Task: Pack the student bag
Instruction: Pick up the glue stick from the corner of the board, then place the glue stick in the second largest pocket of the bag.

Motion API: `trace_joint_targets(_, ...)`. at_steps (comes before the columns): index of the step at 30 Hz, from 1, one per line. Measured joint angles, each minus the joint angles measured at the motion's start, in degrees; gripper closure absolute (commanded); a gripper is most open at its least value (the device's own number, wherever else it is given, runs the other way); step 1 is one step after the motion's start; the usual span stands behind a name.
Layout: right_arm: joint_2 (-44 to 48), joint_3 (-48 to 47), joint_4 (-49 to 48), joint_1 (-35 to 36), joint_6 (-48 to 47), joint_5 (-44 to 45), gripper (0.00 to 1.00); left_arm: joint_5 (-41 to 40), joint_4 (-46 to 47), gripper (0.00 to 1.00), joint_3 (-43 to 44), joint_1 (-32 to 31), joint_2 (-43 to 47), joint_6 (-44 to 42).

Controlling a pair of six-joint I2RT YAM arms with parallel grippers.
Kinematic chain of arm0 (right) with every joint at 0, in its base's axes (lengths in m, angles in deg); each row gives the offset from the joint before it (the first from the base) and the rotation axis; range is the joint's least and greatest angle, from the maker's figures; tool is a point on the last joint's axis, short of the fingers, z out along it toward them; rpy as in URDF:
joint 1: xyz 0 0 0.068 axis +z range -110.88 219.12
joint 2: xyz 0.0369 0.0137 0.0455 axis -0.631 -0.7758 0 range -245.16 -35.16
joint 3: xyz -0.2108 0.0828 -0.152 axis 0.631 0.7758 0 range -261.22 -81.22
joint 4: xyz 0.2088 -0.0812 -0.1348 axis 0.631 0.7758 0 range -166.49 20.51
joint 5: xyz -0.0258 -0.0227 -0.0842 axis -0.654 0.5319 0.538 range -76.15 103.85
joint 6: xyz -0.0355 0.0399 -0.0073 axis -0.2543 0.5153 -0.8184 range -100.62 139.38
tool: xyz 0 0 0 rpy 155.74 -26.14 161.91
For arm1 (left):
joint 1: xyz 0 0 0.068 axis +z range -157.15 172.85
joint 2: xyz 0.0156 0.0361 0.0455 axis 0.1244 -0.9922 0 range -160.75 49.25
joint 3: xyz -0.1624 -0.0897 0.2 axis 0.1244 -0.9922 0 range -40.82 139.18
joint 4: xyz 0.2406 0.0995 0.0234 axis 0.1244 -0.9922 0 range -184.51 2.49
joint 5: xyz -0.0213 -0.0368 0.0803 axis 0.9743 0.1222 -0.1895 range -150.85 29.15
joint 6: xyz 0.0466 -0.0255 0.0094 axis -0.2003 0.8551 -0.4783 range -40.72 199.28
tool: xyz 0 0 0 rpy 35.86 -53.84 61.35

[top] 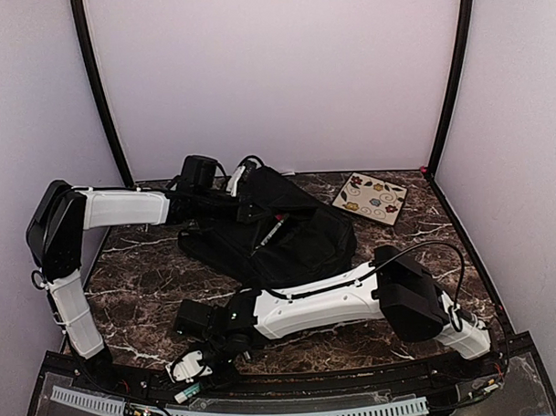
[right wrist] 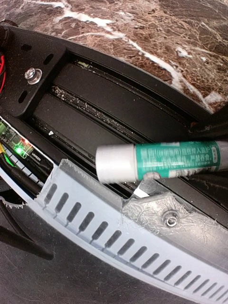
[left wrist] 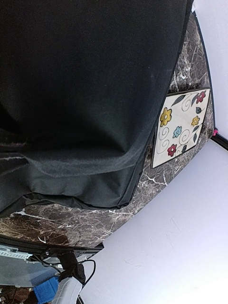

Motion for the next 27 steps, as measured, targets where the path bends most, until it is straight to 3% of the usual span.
trace_joint_targets(3,-0.04,-0.74,0.87,0.0,-0.42,0.48,0.84,0.0,-0.13,1.0,0.0,0.0,0.02,-0.07)
trace_joint_targets(10,2.8,-2.27,5.79,-0.79,-1.33,2.27,0.85,-0.09,-0.72,1.0,-0.17,0.0,0.52,-0.52)
trace_joint_targets(20,28.68,15.19,10.47,-8.02,-1.33,4.39,0.87,-0.09,-1.86,1.0,-0.39,0.11,1.27,-0.9)
trace_joint_targets(27,39.43,28.28,14.27,-16.76,-0.87,9.05,0.87,0.57,-1.88,1.0,-0.39,0.26,1.27,-0.52)
